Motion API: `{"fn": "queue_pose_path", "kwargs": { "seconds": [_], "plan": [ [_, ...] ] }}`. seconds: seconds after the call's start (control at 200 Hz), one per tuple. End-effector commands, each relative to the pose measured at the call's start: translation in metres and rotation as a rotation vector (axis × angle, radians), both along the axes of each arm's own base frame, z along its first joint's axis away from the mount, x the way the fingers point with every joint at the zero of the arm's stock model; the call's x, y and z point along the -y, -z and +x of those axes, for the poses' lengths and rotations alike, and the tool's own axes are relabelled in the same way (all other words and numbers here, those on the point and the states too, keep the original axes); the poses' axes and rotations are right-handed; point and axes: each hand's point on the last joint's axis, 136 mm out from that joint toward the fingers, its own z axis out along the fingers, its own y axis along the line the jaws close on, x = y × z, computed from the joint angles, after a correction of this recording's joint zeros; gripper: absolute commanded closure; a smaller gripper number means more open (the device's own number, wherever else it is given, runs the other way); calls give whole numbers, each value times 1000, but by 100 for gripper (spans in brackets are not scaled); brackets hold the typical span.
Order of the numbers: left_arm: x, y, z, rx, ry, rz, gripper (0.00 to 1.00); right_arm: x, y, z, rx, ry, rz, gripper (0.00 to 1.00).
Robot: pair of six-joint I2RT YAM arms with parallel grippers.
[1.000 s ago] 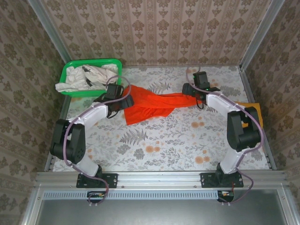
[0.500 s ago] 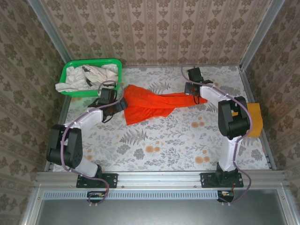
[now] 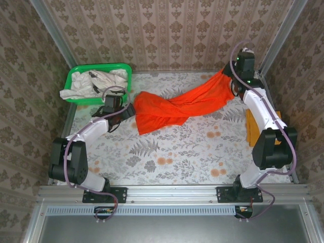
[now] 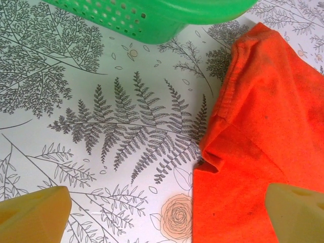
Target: Fold and stack the t-shirts
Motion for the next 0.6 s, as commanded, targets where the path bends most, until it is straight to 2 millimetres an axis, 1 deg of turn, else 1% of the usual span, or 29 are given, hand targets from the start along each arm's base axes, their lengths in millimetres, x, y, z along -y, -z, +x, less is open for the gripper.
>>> {"fn": "queue_pose_path", "kwargs": {
  "seconds": [0.0, 0.075, 0.15, 0.27, 0.35, 0.41, 0.465, 0.545, 0.595],
  "plan": [
    [1, 5, -1, -4, 4, -21, 1, -1, 5, 10, -3, -43, 62, 100],
    [2, 8, -2, -6, 4, -28, 2, -4, 3, 11, 6, -65, 73, 100],
    [9, 14, -2, -20, 27, -43, 3, -6, 5, 12, 8, -76, 79, 100],
    [32, 26, 0, -57, 98, -33, 8, -7, 16, 16, -16, -77, 87, 100],
    [52, 34, 2, -83, 143, -31, 11, -5, 24, 21, -26, -71, 87, 100],
    [65, 39, 5, -96, 162, -30, 12, -2, 29, 28, -34, -61, 88, 100],
    [75, 44, 6, -109, 172, -29, 14, 3, 37, 39, -55, -53, 86, 100],
    [86, 49, 7, -120, 186, -36, 16, 9, 45, 57, -72, -38, 79, 100],
    [92, 50, 8, -118, 192, -38, 18, 11, 44, 71, -66, -32, 80, 100]
  ]
}}
